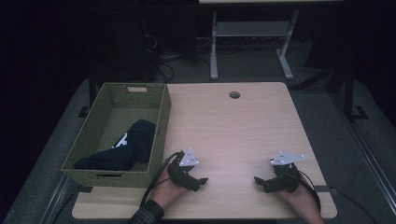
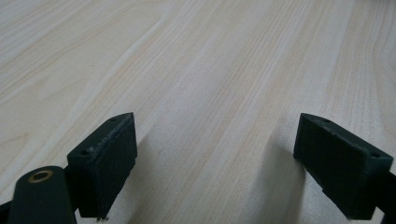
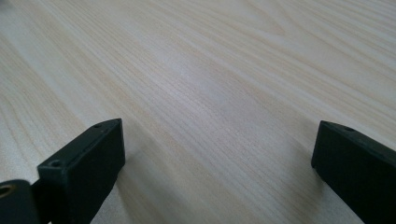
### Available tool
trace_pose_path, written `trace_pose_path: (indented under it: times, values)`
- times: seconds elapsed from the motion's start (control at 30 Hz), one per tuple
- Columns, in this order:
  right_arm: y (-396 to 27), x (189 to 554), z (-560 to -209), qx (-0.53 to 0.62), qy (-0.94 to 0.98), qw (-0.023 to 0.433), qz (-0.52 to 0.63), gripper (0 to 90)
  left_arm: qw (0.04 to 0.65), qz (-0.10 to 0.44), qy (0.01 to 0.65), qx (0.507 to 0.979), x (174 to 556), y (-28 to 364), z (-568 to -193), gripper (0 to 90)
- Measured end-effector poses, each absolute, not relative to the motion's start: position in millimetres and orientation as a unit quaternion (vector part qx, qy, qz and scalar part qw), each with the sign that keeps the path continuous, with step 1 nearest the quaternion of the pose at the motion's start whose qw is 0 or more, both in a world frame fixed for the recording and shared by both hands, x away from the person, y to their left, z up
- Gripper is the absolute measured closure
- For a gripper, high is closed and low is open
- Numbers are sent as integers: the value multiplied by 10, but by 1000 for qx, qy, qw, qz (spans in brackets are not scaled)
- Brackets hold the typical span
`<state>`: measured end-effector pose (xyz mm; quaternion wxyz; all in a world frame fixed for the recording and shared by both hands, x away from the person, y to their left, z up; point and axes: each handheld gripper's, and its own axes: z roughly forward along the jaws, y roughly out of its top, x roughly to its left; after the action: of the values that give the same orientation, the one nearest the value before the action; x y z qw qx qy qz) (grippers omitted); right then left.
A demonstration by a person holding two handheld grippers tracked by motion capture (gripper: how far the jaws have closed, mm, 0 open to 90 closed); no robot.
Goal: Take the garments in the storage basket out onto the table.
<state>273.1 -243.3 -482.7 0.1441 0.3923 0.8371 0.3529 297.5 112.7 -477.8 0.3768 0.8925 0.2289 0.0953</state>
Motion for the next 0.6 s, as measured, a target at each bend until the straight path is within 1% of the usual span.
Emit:
trace_pose_path:
  times: [0.6]
  values:
    - [-2432, 2725, -4827, 394, 837, 144, 352, 22, 344, 89, 236, 905, 3008, 1071, -4709, 133]
